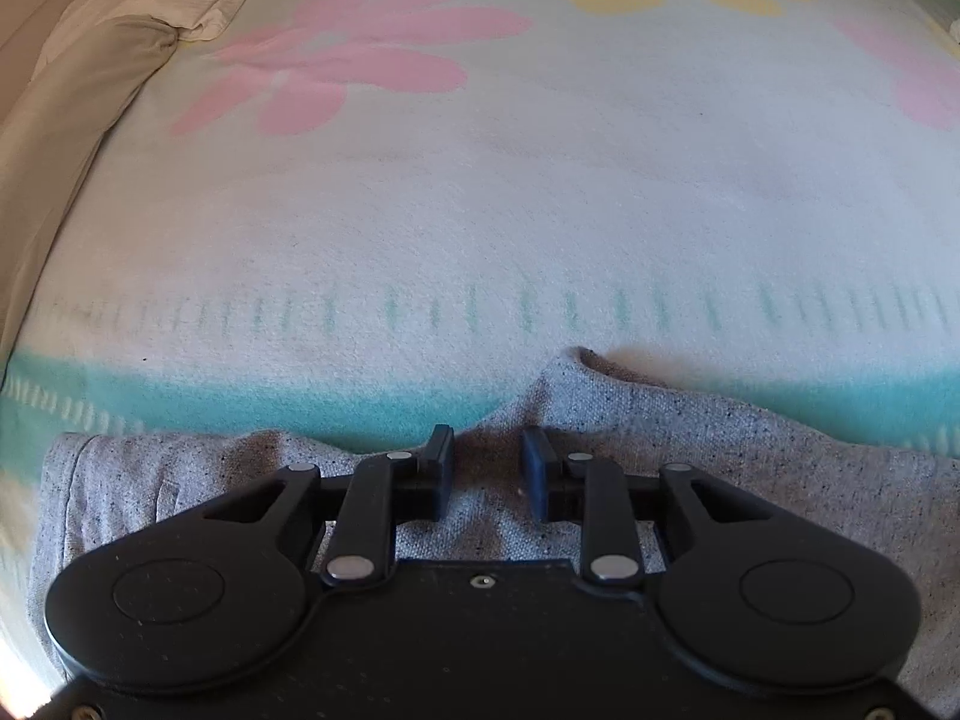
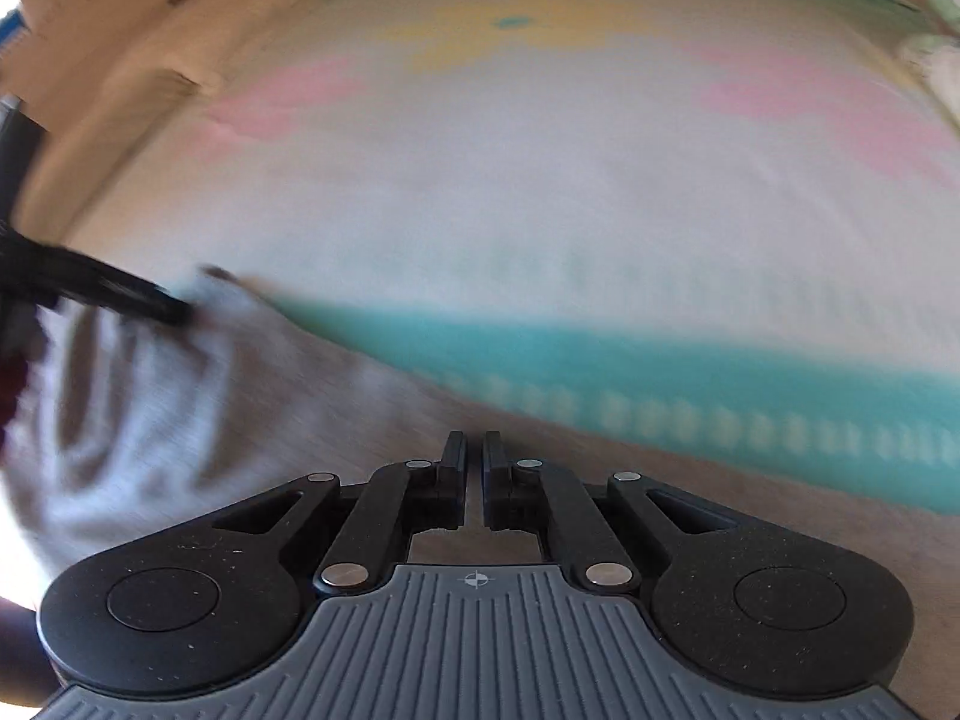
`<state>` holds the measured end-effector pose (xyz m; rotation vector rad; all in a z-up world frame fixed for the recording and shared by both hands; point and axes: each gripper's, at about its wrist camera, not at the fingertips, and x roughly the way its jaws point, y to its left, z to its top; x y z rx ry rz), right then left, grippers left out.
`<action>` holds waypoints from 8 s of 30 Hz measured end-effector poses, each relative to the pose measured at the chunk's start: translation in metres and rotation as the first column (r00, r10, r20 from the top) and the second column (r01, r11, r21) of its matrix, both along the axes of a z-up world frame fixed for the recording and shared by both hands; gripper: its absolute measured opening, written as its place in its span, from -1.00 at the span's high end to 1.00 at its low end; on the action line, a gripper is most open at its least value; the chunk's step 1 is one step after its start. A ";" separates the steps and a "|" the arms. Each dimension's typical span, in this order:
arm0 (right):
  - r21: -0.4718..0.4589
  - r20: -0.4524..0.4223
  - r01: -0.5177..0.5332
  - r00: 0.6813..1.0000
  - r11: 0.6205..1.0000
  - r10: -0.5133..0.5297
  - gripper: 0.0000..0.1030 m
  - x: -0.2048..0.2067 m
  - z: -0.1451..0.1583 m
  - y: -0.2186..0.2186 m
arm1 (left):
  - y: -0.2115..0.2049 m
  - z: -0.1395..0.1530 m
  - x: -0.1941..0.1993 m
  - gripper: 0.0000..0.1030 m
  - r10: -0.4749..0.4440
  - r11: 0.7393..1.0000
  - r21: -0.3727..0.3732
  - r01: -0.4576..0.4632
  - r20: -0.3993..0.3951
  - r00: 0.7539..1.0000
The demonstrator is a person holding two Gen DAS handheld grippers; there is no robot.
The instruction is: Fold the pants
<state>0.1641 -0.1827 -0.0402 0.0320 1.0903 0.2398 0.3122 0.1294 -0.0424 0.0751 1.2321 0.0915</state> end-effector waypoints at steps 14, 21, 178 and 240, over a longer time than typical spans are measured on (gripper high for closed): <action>0.079 -0.062 0.217 0.975 0.973 -0.212 0.92 -0.035 0.024 -0.125 | -0.048 0.035 -0.061 0.28 -0.063 0.998 -0.021 0.066 0.113 0.992; -0.012 -0.189 0.190 0.964 0.982 -0.189 0.91 -0.075 -0.002 -0.158 | -0.094 0.010 -0.131 0.17 -0.179 0.976 -0.128 0.174 -0.028 0.984; 0.127 0.016 0.320 0.946 0.939 -0.324 0.91 -0.054 0.014 -0.061 | -0.076 0.038 -0.178 -0.09 -0.124 0.971 -0.191 0.141 0.097 0.988; 0.222 0.065 -0.137 0.990 0.965 0.125 0.90 -0.051 0.013 0.123 | 0.157 0.071 -0.205 0.35 0.516 0.848 -0.332 -0.412 0.345 0.784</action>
